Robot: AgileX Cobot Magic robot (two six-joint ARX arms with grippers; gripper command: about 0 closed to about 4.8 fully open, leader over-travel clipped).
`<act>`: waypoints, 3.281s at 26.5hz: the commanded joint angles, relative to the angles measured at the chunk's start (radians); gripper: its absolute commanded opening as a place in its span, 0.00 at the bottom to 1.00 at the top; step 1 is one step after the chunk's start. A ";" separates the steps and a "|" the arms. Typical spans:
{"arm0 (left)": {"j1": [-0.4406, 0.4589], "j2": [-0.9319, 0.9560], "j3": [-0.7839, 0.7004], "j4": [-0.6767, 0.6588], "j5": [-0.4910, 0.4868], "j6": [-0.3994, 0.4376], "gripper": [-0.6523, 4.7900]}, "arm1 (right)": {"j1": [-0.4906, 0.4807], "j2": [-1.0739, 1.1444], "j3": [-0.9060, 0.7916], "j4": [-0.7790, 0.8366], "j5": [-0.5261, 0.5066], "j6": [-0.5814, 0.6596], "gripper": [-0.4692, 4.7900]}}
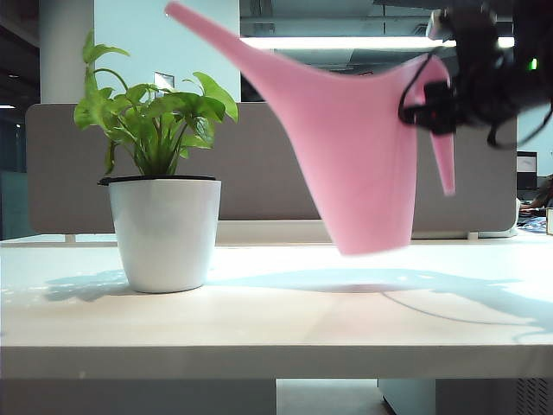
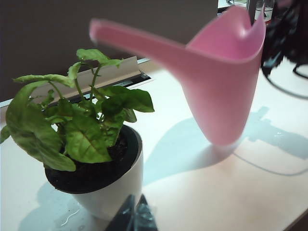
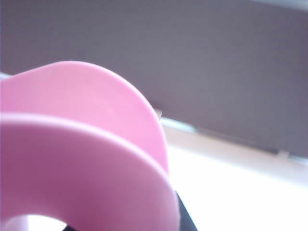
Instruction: Pick up the watering can from the table, water the potted plant, and put the can back.
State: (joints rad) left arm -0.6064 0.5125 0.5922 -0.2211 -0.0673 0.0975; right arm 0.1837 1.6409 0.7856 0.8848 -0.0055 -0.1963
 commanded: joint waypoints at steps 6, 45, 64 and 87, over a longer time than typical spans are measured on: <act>0.000 -0.002 0.004 0.012 0.001 0.000 0.13 | -0.003 0.138 -0.027 0.281 0.002 0.100 0.09; 0.000 -0.001 0.004 0.012 0.001 0.000 0.13 | -0.004 0.213 -0.038 0.343 0.025 0.196 0.32; 0.000 -0.002 0.003 0.012 0.001 0.000 0.13 | -0.004 0.264 -0.050 0.356 0.003 0.166 0.73; 0.000 -0.002 0.003 0.012 0.001 0.000 0.13 | -0.003 0.059 -0.483 0.520 0.029 0.151 0.19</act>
State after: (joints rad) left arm -0.6060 0.5125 0.5922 -0.2207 -0.0677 0.0975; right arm 0.1795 1.7142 0.3225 1.3720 0.0235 -0.0433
